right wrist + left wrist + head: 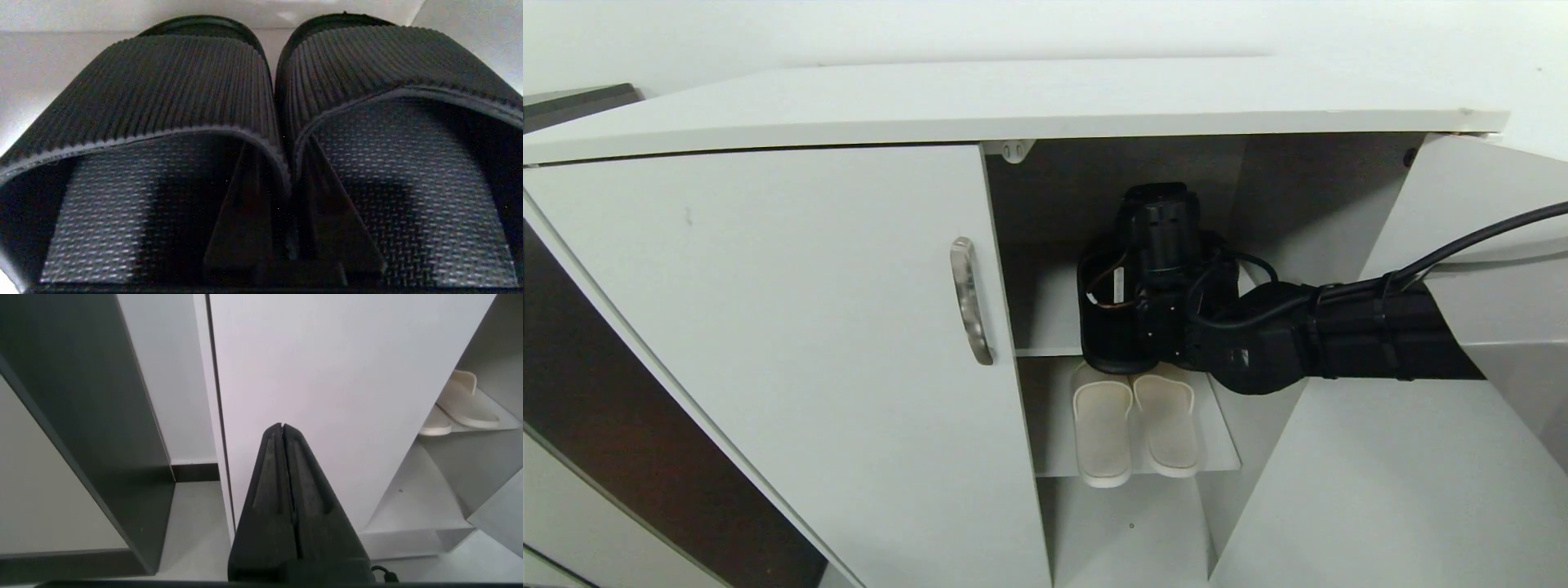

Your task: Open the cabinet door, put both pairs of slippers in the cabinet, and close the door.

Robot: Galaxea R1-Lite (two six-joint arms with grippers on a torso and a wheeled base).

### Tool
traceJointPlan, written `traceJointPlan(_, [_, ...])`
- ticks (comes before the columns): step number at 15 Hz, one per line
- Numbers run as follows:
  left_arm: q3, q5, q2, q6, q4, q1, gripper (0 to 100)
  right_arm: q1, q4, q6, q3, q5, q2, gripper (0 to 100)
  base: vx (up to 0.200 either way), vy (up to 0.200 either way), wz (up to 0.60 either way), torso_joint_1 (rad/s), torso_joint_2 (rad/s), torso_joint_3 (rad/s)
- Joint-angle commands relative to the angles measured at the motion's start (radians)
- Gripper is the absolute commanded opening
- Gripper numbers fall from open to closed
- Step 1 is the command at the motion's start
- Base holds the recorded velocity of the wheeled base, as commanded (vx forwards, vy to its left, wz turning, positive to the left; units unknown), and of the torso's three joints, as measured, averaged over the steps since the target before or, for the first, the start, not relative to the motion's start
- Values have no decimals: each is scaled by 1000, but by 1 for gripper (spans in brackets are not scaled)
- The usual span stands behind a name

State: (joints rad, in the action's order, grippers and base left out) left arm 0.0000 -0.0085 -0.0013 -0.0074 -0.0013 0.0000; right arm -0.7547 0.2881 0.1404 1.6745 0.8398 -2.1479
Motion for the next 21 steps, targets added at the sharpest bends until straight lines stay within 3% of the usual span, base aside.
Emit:
traceJointPlan(1, [0,-1,1,1,0,0,0,5,0,2,1,1,-7,0,0,0,0,0,0,0])
traceJointPlan(2, [0,-1,1,1,0,0,0,5,0,4,-1,1,-9,0,0,0,0,0,0,0])
traceJointPlan(3, [0,-1,1,1,0,0,0,5,0,5,-1,1,-12,100,0,0,0,0,0,0])
traceJointPlan(7, [0,-1,1,1,0,0,0,-17,-1,5,-52,1,37,100,0,0,0,0,0,0])
traceJointPlan(17, [0,-1,1,1,0,0,0,-178,10,38,-357,7,322,100,0,0,0,0,0,0])
traceJointPlan(21, [0,-1,1,1,0,0,0,-249,11,108,-521,1,422,100,0,0,0,0,0,0])
